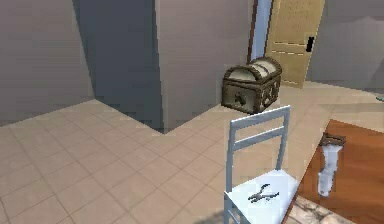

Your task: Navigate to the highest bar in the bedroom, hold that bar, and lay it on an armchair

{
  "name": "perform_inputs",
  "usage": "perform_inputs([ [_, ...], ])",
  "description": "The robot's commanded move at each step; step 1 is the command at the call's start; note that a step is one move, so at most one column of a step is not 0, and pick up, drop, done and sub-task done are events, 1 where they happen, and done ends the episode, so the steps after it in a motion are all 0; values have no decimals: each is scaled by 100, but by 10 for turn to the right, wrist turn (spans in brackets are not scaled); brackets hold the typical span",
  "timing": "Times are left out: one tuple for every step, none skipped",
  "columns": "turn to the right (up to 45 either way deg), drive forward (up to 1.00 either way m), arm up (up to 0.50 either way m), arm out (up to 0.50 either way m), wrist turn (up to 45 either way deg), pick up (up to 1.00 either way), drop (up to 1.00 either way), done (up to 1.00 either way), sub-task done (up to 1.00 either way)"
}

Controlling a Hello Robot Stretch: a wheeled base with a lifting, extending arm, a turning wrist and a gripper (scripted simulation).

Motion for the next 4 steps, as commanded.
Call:
perform_inputs([
  [-150,0,0,0,0,0,0,0,0],
  [0,0,50,0,0,0,0,0,0],
  [0,0,34,0,0,0,0,0,0],
  [0,0,0,16,0,0,0,0,0],
])
